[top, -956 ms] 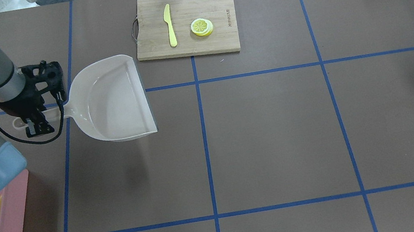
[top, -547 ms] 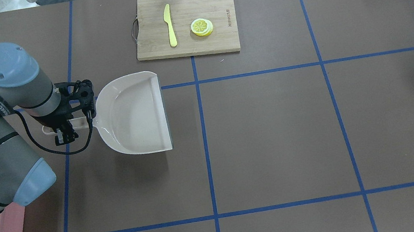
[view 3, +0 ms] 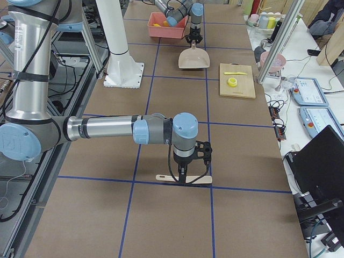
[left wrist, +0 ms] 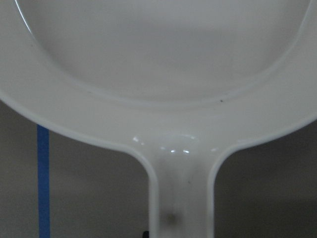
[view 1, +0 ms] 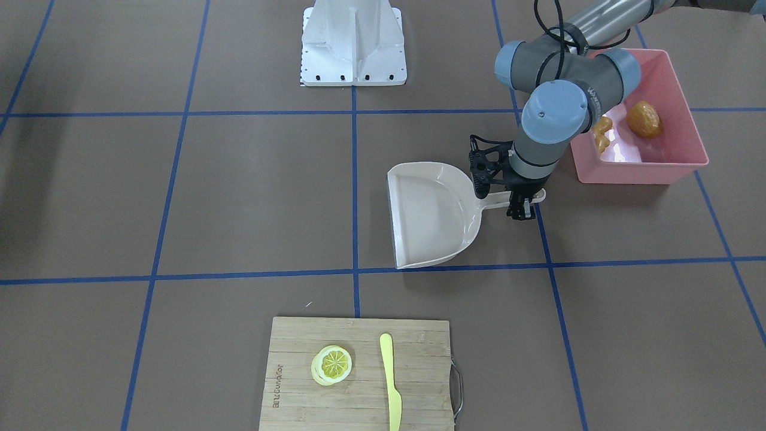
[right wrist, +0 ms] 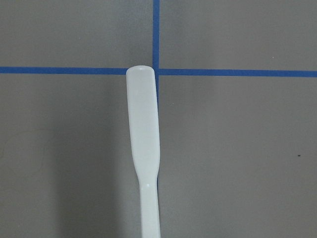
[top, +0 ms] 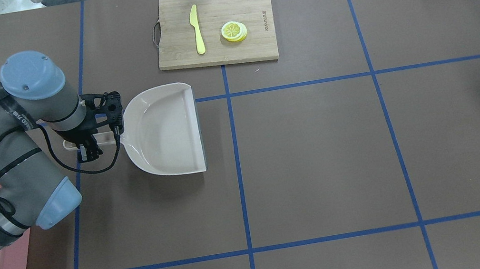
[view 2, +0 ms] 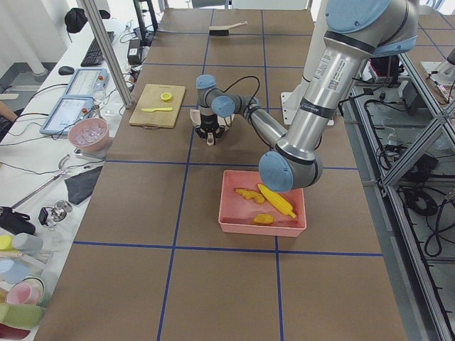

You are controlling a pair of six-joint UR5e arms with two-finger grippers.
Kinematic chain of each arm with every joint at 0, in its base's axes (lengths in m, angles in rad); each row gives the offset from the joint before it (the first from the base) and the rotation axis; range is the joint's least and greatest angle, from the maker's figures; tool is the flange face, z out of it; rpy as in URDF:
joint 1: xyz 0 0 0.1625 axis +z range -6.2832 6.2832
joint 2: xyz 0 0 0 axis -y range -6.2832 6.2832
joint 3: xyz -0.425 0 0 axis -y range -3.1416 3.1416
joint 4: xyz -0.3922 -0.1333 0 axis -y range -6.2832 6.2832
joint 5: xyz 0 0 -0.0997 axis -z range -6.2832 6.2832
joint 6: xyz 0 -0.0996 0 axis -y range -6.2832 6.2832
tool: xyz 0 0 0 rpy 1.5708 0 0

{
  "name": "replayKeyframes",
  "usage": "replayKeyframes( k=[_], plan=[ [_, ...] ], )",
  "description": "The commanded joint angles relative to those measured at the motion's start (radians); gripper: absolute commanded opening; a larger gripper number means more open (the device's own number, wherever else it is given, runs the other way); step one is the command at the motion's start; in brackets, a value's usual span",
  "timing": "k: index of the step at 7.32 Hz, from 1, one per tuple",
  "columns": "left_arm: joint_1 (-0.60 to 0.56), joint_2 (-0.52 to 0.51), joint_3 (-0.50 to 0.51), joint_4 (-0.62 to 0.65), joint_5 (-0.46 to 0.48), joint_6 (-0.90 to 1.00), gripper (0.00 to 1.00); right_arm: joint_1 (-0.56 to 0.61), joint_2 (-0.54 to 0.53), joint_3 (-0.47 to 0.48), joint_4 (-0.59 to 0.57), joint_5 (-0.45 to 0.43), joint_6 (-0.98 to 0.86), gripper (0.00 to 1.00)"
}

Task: Sweep and dump trash into bin
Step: 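Lower the dustpan onto the table and open the left gripper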

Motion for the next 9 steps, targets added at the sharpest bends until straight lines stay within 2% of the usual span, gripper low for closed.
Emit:
replayKeyframes(
  k=[1, 4, 5, 6, 7, 9],
  plan=[
    [0.025, -0.015, 0.019, -0.002, -0.002, 0.017, 0.0, -0.001, 0.0, 0.001, 0.0, 0.0, 0.0, 1.0],
    [0.028, -0.015, 0.014, 0.005, -0.013, 0.019, 0.0, -0.001, 0.0, -0.001, 0.0, 0.0, 0.0, 1.0],
    [0.037, -0.019, 0.016, 0.009, -0.011, 0.019, 0.19, -0.001, 0.0, 0.001, 0.0, 0.0, 0.0, 1.0],
    [0.037, -0.027, 0.016, 0.011, -0.013, 0.019, 0.7, -0.001, 0.0, 0.001, 0.002, 0.0, 0.0, 1.0],
    [0.037, -0.027, 0.013, 0.014, -0.013, 0.017, 0.98, 0.0, 0.0, 0.001, 0.002, -0.002, 0.0, 1.0],
    [0.036, -0.016, 0.004, 0.014, -0.019, 0.019, 0.98, -0.001, 0.0, 0.001, 0.002, 0.0, -0.003, 1.0]
  ],
)
